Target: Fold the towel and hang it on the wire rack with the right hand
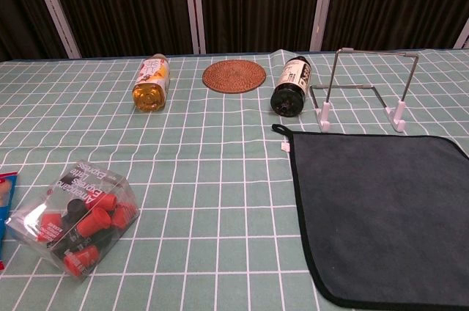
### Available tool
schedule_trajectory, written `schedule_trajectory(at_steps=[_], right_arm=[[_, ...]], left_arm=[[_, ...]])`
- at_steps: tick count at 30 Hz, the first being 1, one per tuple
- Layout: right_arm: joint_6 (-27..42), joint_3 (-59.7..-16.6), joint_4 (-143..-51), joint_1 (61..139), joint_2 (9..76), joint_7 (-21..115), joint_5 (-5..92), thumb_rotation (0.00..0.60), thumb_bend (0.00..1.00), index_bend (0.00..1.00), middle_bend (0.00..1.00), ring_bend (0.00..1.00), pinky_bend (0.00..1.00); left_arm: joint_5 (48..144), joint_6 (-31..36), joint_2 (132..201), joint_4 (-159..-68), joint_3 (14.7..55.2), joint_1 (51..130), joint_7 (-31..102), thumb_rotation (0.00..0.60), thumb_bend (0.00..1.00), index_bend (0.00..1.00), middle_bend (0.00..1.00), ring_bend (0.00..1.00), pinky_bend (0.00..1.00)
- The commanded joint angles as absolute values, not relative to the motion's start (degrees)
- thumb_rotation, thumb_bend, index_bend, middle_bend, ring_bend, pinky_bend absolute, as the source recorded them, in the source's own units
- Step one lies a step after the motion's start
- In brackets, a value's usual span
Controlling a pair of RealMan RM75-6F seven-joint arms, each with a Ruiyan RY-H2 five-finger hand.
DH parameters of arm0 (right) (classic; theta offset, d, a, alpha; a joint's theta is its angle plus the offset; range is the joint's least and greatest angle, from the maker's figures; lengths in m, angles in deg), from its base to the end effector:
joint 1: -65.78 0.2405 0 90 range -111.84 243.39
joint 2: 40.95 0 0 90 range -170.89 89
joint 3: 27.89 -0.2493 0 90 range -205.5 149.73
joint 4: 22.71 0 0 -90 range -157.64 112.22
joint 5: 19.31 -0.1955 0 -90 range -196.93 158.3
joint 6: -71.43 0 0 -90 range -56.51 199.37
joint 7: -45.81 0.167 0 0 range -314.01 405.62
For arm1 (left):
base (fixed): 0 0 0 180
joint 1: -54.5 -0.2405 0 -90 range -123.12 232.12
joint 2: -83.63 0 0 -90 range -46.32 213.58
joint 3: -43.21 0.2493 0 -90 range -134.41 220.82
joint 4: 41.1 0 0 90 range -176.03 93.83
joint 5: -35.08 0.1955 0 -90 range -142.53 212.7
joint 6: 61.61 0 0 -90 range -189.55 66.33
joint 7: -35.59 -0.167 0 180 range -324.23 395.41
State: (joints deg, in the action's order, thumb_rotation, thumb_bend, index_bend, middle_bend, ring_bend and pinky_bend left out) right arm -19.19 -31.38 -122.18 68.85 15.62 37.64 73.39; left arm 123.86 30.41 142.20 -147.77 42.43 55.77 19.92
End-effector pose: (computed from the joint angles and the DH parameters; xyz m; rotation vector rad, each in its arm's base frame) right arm -0.2638 -0.1925 0.2064 1.4503 -0.6762 0.9014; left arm -0.2595 0.1751 0.1900 -1.3782 -0.7727 -0.8387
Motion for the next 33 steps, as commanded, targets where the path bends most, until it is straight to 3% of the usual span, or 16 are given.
schedule_trajectory(at_steps=[1,8,12,17,20,33], right_arm=[[-19.11,-31.31,-122.17,68.87,15.65,37.56,73.52,0.6,0.0,0.0,0.0,0.0,0.0],[-16.66,-29.95,-122.62,69.72,15.56,37.64,75.14,0.6,0.0,0.0,0.0,0.0,0.0],[-9.65,-26.04,-122.21,73.11,15.65,40.72,81.27,0.6,0.0,0.01,0.0,0.0,0.0],[-2.23,-21.38,-118.51,78.15,19.96,43.35,91.62,0.6,0.0,0.24,0.0,0.0,0.0],[0.16,-20.75,-115.84,79.56,23.97,41.05,93.63,0.6,0.0,0.3,0.0,0.0,0.0],[5.11,-20.77,-111.29,81.91,33.08,34.59,92.26,0.6,0.16,0.34,0.0,0.0,0.0]], left_arm=[[123.64,30.21,142.23,-147.72,42.28,55.84,19.94,0.6,0.0,0.0,0.0,0.0,0.0],[123.82,30.51,141.98,-147.89,42.08,55.6,20.13,0.6,0.0,0.0,0.0,0.0,0.0],[123.12,30.18,142.07,-148.0,41.42,55.9,20.04,0.6,0.0,0.0,0.0,0.0,0.0],[120.73,28.38,142.52,-147.53,40.63,56.69,18.58,0.6,0.0,0.0,0.0,0.0,0.0],[119.81,27.79,142.96,-147.51,40.29,57.01,17.73,0.6,0.0,0.0,0.0,0.0,0.0],[117.94,26.51,143.7,-147.0,39.72,57.68,16.4,0.6,0.0,0.0,0.0,0.0,0.0]])
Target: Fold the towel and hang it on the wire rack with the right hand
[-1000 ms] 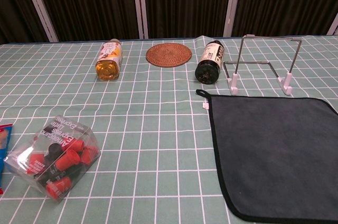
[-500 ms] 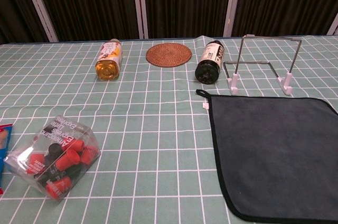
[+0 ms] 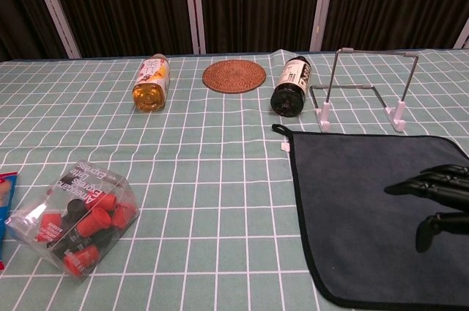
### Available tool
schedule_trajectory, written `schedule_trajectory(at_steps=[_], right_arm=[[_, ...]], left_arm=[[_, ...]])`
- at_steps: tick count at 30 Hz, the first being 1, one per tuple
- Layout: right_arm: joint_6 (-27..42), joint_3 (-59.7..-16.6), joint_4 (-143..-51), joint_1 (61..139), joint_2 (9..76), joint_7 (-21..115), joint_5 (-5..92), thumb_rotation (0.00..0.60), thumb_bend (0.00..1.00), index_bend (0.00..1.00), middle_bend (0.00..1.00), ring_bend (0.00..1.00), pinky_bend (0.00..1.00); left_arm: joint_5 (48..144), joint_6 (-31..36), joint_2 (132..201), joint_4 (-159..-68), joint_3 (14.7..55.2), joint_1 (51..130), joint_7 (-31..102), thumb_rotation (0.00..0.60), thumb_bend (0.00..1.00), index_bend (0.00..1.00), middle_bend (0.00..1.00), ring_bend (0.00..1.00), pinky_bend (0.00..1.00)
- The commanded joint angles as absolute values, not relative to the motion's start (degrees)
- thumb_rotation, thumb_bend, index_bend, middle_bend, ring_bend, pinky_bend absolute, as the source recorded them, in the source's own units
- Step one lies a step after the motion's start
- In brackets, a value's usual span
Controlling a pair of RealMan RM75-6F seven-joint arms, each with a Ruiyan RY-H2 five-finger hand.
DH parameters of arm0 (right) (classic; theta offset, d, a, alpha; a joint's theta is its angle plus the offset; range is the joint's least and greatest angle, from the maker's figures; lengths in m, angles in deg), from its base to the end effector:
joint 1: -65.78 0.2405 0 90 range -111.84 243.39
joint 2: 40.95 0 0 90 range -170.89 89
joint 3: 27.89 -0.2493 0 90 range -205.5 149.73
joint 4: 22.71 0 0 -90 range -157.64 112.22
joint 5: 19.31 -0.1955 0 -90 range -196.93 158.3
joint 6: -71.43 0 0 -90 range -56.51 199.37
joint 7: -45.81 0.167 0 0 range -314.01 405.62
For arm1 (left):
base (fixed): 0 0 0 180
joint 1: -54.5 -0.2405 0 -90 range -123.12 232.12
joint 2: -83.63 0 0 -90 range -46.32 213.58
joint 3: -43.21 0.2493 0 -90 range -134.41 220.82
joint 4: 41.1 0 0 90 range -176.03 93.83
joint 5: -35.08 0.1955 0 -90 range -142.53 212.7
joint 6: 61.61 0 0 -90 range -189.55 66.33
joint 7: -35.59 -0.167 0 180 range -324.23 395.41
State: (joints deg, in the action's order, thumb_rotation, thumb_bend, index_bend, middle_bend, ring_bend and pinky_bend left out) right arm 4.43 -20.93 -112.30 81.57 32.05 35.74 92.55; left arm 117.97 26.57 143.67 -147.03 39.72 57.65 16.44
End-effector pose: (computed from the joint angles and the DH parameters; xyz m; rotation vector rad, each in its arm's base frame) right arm -0.2263 -0.1783 0.0328 2.2211 -0.6963 0.8730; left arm -0.2693 0.1925 0.1842 -1.3601 -0.7809 -0.7602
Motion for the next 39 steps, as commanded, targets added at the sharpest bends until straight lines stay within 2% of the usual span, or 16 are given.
schedule_trajectory(at_steps=[1,19,39], right_arm=[[5.28,-20.67,-110.72,82.02,33.6,33.93,92.2,0.6,0.16,0.35,0.0,0.0,0.0],[4.7,-18.85,-104.63,82.27,39.88,28.69,91.41,0.6,0.16,0.38,0.0,0.0,0.0],[2.98,-17.53,-99.71,82.43,42.91,27.13,90.9,0.6,0.16,0.38,0.0,0.0,0.0]], left_arm=[[117.98,26.47,143.73,-147.01,39.77,57.7,16.34,0.6,0.0,0.0,0.0,0.0,0.0],[117.61,26.21,143.96,-147.0,39.82,57.84,15.83,0.6,0.0,0.0,0.0,0.0,0.0],[117.14,25.61,144.42,-146.92,39.98,58.15,14.84,0.6,0.0,0.0,0.0,0.0,0.0]])
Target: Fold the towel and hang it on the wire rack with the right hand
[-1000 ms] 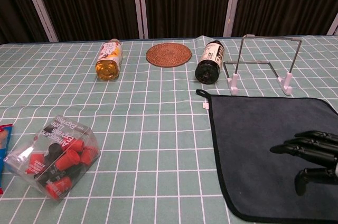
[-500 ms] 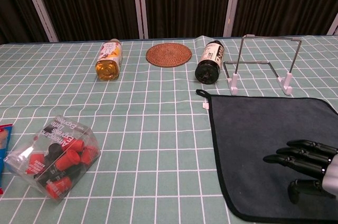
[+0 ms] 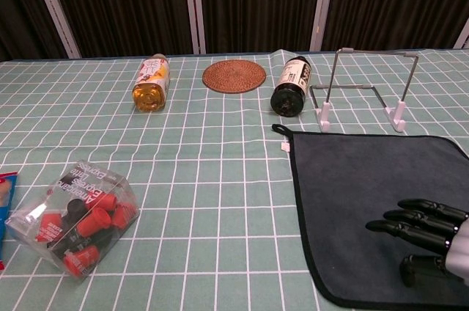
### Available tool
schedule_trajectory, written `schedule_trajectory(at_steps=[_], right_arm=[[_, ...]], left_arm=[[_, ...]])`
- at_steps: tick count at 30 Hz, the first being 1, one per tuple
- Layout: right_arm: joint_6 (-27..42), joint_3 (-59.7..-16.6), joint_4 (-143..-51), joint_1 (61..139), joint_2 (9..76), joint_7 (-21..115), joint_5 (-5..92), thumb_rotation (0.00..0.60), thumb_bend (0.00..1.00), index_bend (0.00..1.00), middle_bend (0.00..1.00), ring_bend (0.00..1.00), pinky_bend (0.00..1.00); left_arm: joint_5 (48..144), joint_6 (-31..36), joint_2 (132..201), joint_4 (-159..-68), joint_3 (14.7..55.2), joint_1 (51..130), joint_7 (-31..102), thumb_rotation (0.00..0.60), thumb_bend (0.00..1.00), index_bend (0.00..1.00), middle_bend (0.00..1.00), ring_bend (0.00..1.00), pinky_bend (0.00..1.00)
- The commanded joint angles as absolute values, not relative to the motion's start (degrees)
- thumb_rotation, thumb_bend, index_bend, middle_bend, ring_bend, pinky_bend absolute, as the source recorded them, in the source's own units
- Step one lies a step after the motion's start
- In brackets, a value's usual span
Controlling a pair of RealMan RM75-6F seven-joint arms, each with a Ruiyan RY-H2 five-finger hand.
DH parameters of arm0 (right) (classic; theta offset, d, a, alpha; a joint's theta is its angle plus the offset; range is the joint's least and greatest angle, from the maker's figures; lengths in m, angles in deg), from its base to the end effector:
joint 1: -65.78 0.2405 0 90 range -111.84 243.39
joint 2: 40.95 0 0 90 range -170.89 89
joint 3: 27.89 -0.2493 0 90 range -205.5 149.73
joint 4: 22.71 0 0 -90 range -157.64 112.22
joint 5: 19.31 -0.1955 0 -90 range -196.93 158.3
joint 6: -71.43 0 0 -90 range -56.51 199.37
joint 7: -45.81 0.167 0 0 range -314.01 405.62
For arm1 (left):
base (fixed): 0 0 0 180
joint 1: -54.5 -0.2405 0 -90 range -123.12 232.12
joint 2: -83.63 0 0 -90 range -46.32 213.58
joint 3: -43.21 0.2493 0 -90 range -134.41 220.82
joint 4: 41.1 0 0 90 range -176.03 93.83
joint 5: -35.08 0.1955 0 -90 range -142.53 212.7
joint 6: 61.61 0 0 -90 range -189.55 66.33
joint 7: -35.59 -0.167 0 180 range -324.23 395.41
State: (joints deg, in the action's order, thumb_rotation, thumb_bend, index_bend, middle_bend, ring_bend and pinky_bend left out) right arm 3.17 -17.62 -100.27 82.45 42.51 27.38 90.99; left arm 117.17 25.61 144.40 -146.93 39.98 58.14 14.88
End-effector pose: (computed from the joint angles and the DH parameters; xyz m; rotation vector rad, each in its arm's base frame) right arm -0.2435 -0.1734 -0.0136 2.2797 -0.5110 0.7696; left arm -0.2706 0.1939 0.1779 -1.3752 -0.7861 -0.7342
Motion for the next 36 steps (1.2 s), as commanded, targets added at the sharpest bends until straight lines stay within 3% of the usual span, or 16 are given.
schedule_trajectory(at_steps=[1,19,36], right_arm=[[2.86,-17.5,-99.45,82.43,43.06,27.08,90.88,0.6,0.16,0.38,0.0,0.0,0.0],[0.4,-17.58,-98.36,82.36,43.72,27.56,89.72,0.6,0.24,0.38,0.0,0.0,0.0],[-0.68,-16.87,-97.17,82.37,44.21,28.43,89.46,0.6,0.25,0.42,0.0,0.0,0.0]], left_arm=[[117.14,25.6,144.44,-146.94,39.99,58.15,14.81,0.6,0.0,0.0,0.0,0.0,0.0],[117.03,25.42,144.56,-146.86,40.11,58.3,14.59,0.6,0.0,0.0,0.0,0.0,0.0],[117.16,25.33,144.64,-146.85,40.32,58.35,14.48,0.6,0.0,0.0,0.0,0.0,0.0]])
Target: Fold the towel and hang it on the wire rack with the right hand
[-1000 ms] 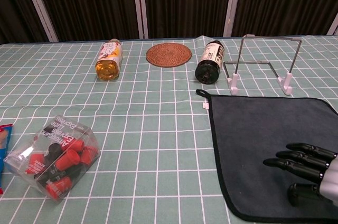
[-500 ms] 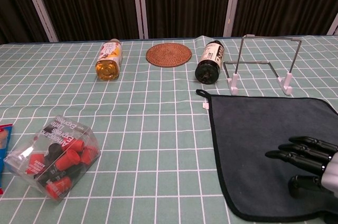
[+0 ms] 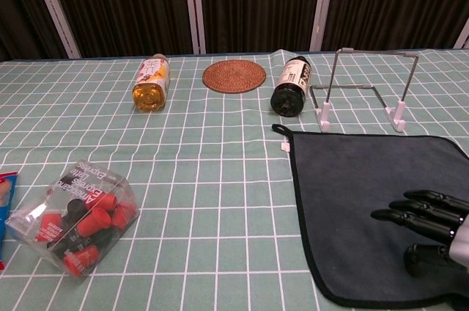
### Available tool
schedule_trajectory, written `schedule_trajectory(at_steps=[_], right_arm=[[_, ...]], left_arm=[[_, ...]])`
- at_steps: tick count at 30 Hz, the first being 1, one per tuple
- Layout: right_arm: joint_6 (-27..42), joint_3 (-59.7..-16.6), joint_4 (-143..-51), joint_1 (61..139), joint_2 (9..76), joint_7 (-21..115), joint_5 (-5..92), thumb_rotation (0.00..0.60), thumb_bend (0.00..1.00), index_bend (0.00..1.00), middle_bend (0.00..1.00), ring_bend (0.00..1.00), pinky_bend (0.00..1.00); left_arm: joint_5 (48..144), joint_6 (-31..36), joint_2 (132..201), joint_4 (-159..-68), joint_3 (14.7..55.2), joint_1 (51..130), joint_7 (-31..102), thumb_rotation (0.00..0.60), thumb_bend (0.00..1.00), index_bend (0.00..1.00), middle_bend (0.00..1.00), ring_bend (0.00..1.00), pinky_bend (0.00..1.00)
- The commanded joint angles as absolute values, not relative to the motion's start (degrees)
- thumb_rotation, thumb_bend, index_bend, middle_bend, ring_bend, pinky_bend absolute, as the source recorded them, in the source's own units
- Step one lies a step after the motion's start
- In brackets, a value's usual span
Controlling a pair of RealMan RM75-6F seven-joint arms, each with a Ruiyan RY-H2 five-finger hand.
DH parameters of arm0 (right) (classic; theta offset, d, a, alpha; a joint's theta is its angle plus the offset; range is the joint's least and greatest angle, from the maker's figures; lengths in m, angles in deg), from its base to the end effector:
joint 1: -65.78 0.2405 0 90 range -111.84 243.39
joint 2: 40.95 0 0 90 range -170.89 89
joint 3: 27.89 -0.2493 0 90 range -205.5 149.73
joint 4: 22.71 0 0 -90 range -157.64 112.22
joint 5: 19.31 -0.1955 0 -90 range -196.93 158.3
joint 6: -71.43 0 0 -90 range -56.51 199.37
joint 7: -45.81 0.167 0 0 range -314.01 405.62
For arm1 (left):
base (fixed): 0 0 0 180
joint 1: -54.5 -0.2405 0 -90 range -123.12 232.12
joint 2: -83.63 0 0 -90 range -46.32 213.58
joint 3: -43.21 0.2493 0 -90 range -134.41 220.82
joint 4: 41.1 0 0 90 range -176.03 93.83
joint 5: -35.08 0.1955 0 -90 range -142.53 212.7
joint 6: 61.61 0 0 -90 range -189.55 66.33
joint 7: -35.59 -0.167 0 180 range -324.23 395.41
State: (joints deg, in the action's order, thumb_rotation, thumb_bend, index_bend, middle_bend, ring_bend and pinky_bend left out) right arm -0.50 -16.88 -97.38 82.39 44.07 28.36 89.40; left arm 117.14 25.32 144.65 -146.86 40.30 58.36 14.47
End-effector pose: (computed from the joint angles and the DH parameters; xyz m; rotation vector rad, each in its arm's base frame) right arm -0.2480 -0.1778 -0.0115 2.2263 -0.5135 0.7952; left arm -0.2706 0.1939 0.1751 -1.3851 -0.7882 -0.7276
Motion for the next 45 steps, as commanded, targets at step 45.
schedule_trajectory(at_steps=[45], right_arm=[[4.97,-22.31,-107.73,86.96,39.4,29.64,80.73,0.6,0.45,0.59,0.04,0.0,0.0]], left_arm=[[117.39,24.99,143.67,-146.99,40.5,58.39,16.54,0.6,0.0,0.0,0.0,0.0,0.0]])
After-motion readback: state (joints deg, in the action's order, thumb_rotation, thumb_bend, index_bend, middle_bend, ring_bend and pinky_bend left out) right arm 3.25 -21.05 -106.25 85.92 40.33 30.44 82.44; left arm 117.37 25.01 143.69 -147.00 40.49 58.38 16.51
